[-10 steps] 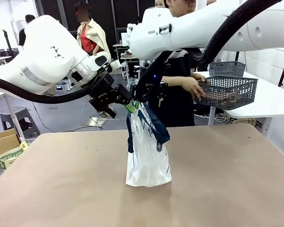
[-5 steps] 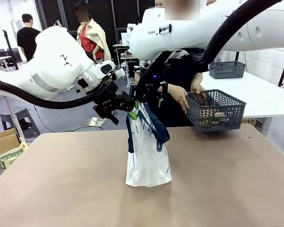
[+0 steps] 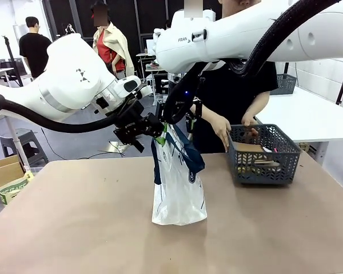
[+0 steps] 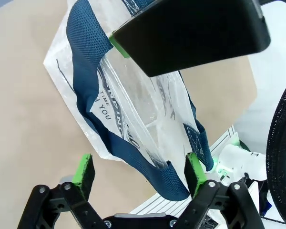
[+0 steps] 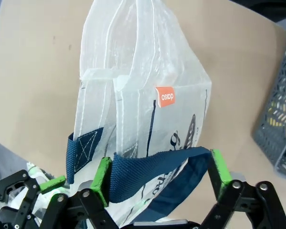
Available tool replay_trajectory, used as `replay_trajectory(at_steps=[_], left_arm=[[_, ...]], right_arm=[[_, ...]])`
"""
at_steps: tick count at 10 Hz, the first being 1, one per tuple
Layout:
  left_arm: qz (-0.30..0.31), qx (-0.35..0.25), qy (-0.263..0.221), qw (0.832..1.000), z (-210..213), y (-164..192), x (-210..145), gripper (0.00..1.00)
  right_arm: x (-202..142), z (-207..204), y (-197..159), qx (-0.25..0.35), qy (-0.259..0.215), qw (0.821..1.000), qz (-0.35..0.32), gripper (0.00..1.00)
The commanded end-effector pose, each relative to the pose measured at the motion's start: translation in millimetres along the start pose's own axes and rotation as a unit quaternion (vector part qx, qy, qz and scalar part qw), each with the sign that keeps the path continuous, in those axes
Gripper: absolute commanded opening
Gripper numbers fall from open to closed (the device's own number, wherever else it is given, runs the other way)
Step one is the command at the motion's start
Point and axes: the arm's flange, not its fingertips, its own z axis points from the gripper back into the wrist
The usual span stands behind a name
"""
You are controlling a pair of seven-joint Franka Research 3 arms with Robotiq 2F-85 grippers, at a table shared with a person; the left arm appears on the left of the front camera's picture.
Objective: Transfer purchased items from the store into the shopping bag.
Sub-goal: Open the Reusable shopping bag in the center of the table.
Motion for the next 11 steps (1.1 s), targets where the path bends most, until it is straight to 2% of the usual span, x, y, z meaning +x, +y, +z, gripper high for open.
replay_trajectory(at_steps=[1,4,5,8,11], left_arm=[[0.000,-0.005,-0.011,1.000,2.5,1.0,-1.1,0.63],[-0.002,0.000,-0.021,1.000,6.1,0.7,-2.7,0.06],[-0.004,-0.001,-0.021,1.000,6.0,0.6,-1.9,0.00],[0.002,0.013,-0.040,0.999,12.1,8.9,-5.3,0.00],[0.028,0.010,-0.058,0.998,22.8,27.0,-15.7,0.00]], right_arm=[[-2.0,-2.2,-0.8,0.023,0.009,1.000,-0.007,0.62],[-11.7,-8.6,1.6,0.037,0.036,0.999,-0.009,0.05],[-14.7,-10.6,1.0,0.037,0.043,0.998,-0.011,0.00],[-29.3,-4.9,-13.5,0.020,0.046,0.999,-0.015,0.00],[-48.3,6.1,-38.0,0.020,0.023,0.999,0.020,0.00]])
